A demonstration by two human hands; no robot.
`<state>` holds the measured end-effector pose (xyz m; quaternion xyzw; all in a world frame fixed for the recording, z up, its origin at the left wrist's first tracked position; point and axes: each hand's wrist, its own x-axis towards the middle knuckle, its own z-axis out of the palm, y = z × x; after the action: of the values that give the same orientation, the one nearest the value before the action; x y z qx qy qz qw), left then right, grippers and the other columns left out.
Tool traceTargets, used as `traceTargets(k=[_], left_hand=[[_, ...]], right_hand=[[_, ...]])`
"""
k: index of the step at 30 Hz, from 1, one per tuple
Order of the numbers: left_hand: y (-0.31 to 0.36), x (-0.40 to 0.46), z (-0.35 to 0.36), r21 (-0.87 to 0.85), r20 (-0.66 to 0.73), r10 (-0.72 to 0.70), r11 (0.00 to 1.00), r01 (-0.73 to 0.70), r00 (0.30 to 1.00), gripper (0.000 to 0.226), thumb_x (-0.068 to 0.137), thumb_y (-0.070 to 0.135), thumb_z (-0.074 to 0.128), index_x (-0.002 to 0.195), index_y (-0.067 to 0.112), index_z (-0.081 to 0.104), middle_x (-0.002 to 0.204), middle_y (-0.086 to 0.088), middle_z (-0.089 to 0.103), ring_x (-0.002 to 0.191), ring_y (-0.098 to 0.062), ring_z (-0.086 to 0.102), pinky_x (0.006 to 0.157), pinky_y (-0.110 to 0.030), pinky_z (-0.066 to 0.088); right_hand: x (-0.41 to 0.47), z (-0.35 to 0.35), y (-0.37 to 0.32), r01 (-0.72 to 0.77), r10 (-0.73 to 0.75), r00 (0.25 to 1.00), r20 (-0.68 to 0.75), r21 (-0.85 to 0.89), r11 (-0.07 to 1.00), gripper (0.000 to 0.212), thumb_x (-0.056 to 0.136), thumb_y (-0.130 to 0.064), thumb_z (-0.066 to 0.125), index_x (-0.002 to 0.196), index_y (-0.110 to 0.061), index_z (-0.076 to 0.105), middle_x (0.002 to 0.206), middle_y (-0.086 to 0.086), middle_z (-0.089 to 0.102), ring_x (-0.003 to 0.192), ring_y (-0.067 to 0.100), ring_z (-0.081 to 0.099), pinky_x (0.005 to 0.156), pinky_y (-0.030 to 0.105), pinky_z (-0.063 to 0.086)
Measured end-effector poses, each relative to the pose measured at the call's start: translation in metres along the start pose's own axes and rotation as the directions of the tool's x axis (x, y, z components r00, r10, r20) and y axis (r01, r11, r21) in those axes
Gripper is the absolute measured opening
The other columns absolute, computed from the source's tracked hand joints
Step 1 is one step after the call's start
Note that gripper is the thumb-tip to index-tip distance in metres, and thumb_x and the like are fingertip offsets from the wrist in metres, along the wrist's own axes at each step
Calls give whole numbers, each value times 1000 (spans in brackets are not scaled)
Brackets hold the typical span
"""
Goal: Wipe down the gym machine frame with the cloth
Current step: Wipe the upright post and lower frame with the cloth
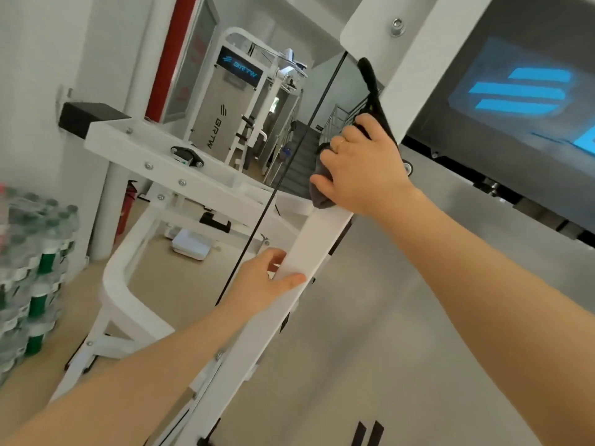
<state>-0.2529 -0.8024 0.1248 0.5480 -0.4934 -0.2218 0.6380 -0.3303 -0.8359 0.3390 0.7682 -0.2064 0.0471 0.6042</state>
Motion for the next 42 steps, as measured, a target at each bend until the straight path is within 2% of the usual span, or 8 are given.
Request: traceTargets(k=[6, 13, 20, 24, 27, 29, 35, 42], left_hand=[[-45, -6, -11, 5, 208, -35, 999, 35, 978, 50, 77, 31, 73, 122, 28, 52, 114, 18, 60, 106, 1, 55, 87, -21, 49], [-111, -31, -18, 114, 356, -191, 981, 160, 915, 50, 86, 33, 63, 133, 24, 48, 122, 6, 59, 110, -9, 55, 95, -30, 45], [-139, -37, -16, 0, 398, -207, 974, 225, 894, 50, 87, 37, 60, 134, 37, 42, 122, 7, 59, 109, -10, 57, 95, -25, 44], [-146, -44, -14, -76, 376, -180, 972, 224, 909, 48, 88, 29, 60, 134, 25, 47, 120, 6, 58, 106, -10, 58, 89, -19, 43], [-156, -52, -8, -66, 306, -132, 985, 160, 943, 6, 89, 22, 59, 95, 22, 61, 79, 6, 59, 69, 4, 52, 66, -19, 44], [-157, -58, -4, -53, 233, -146, 985, 162, 961, 12, 88, 13, 58, 77, 13, 53, 54, 8, 40, 50, 2, 43, 50, -14, 30], [-156, -57, -9, 1, 319, -155, 987, 164, 935, 47, 89, 27, 58, 134, 16, 46, 106, 4, 57, 75, -6, 49, 72, -19, 38], [-162, -61, -10, 45, 309, -122, 993, 114, 943, 37, 89, 29, 58, 122, 12, 55, 93, 7, 57, 77, -9, 49, 68, -25, 34]], right_hand=[[-16, 7, -72, 43, -47, 989, 139, 29, 999, 55, 99, -42, 21, 81, -16, 66, 80, 0, 62, 80, 22, 48, 98, 39, 26], [-18, 17, -158, 276, -309, 835, 456, 139, 951, 47, 101, -34, 24, 60, -15, 38, 63, -4, 43, 65, 17, 41, 85, 36, 28], [1, 16, -119, 79, -32, 910, 413, -99, 992, 55, 99, -42, 21, 59, -14, 46, 53, -1, 41, 51, 13, 34, 77, 35, 23], [-14, 32, -163, 198, -172, 908, 382, -30, 980, 48, 100, -33, 23, 60, -14, 41, 61, -3, 47, 65, 19, 48, 81, 37, 30], [-37, 43, -227, 362, -367, 785, 500, 111, 925, 43, 95, -29, 38, 55, -15, 33, 64, -4, 50, 65, 19, 44, 78, 35, 31], [-51, 50, -247, 328, -333, 814, 476, 97, 940, 45, 81, -36, 58, 44, -19, 37, 51, -7, 50, 52, 16, 42, 71, 29, 36], [-31, 51, -165, 82, -84, 992, 90, 31, 996, 38, 85, -34, 41, 52, -17, 52, 50, 1, 55, 47, 21, 49, 66, 34, 31], [-47, 59, -223, 181, -161, 942, 295, -41, 983, 46, 84, -44, 52, 44, -20, 50, 44, -6, 45, 48, 17, 40, 73, 28, 38]])
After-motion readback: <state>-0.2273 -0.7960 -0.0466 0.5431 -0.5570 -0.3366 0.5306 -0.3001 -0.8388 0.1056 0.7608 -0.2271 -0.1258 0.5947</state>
